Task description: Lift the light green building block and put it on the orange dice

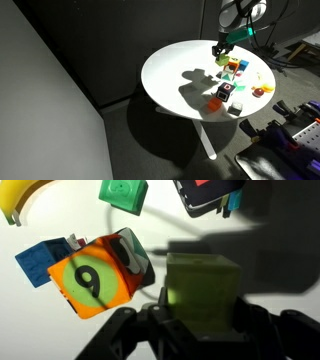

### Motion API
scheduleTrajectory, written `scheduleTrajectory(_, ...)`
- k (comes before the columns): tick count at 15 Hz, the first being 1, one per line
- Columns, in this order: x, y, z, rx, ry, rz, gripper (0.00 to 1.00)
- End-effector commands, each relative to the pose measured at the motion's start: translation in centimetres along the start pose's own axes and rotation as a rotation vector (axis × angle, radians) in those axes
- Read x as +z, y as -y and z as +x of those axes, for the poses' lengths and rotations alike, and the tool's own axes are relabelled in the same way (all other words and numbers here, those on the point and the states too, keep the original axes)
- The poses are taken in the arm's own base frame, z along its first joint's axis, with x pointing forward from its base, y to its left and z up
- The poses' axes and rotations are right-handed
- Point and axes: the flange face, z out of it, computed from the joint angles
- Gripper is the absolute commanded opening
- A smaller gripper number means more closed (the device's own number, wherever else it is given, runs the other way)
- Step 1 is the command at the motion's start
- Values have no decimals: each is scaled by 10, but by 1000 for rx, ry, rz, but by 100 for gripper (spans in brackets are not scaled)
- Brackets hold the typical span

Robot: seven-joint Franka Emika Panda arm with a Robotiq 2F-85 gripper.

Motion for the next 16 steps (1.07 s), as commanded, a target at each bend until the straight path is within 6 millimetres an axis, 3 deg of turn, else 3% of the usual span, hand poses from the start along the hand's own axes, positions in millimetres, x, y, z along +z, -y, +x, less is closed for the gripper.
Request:
scheduleTrajectory(1, -10, -2, -8, 10, -21, 29, 29)
scheduleTrajectory(2, 1, 0, -1, 5, -6, 5, 54)
scheduleTrajectory(13, -1, 1, -2, 3, -11, 8, 54)
scheduleTrajectory(14, -4, -1, -1, 8, -14, 9, 29)
scheduleTrajectory(16, -10, -5, 3, 18, -22, 11, 29)
